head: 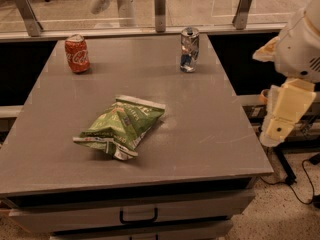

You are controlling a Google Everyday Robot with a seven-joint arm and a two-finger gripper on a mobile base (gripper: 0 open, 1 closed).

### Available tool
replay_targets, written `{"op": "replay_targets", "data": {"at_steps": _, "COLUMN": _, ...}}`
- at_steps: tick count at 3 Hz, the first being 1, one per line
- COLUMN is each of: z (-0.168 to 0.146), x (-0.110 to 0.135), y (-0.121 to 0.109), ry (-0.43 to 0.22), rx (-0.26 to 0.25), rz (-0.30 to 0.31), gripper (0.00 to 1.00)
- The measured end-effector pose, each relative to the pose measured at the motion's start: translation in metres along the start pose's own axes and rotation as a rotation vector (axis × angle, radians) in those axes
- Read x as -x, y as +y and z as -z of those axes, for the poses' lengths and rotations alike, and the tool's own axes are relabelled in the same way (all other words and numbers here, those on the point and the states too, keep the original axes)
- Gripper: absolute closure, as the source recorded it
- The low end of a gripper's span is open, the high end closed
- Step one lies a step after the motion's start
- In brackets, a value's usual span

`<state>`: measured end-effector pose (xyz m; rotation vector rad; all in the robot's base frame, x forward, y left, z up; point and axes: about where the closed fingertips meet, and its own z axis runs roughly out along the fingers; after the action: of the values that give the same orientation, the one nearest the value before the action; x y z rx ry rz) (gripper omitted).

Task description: Pick green jalapeno chip bag

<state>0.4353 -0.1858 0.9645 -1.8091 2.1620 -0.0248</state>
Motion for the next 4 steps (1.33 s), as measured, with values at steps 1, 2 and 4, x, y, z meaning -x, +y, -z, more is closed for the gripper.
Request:
{"op": "replay_targets", "data": {"at_steps": 1, "z": -0.022, "x": 0.049, "y": 0.029, "ry": -0.072, "rx": 0.071, "rz": 0.159, "gripper": 0.0}}
{"op": "replay_targets", "data": {"at_steps": 2, "z": -0.033, "x": 0.104, "y": 0.054, "ry": -0.124, "rx": 0.091, "rz": 0.328, "gripper": 0.0}}
{"op": "replay_targets", "data": {"at_steps": 4, "z": -0.029, "x": 0.135, "y": 0.05, "ry": -0.151, "rx": 0.053, "rz": 0.405, "gripper": 0.0}}
